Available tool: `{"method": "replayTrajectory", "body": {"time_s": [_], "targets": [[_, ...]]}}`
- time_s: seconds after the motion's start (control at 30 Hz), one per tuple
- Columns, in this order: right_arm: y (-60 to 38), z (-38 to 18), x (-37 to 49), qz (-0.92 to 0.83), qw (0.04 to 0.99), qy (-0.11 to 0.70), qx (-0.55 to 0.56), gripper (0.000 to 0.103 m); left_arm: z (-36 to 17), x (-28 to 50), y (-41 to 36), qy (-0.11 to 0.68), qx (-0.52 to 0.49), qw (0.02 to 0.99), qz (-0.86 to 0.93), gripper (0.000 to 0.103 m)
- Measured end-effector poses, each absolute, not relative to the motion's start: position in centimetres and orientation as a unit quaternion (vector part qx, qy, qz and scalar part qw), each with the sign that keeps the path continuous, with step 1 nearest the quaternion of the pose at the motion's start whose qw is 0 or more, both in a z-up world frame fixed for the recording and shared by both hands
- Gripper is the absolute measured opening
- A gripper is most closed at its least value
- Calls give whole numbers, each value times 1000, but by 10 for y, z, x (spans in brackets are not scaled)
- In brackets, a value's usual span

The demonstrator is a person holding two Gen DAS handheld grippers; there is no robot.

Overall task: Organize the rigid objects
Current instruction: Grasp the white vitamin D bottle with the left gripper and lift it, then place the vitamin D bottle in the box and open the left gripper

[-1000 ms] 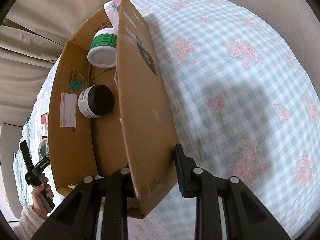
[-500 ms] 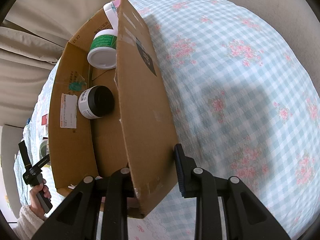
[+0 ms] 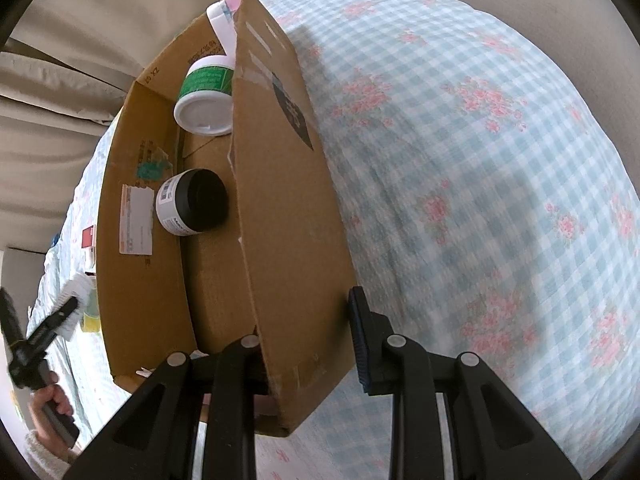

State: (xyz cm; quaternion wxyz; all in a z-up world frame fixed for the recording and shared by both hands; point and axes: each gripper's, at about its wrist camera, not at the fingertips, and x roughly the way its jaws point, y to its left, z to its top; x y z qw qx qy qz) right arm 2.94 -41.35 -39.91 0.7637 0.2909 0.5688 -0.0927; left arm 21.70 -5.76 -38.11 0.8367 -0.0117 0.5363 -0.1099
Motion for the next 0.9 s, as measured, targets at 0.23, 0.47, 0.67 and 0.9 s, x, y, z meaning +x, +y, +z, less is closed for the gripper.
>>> {"method": "replayTrajectory", "body": {"time_s": [0.23, 0.47, 0.67, 0.9], "targets": [[-413, -401, 35, -86, 763, 574, 285, 24, -305, 213, -108, 488, -4, 860, -146, 47], [-411, -403, 35, -86, 765, 571, 286, 24, -267, 227, -200, 455, -3, 864, -215, 47], [-412, -404, 33, -87, 765, 569, 288, 24, -280, 234, -288, 456, -8, 847, -272, 47], [-414, -405, 31, -81, 765, 572, 285, 24, -335, 232, -363, 488, 1, 818, -305, 47]]}}
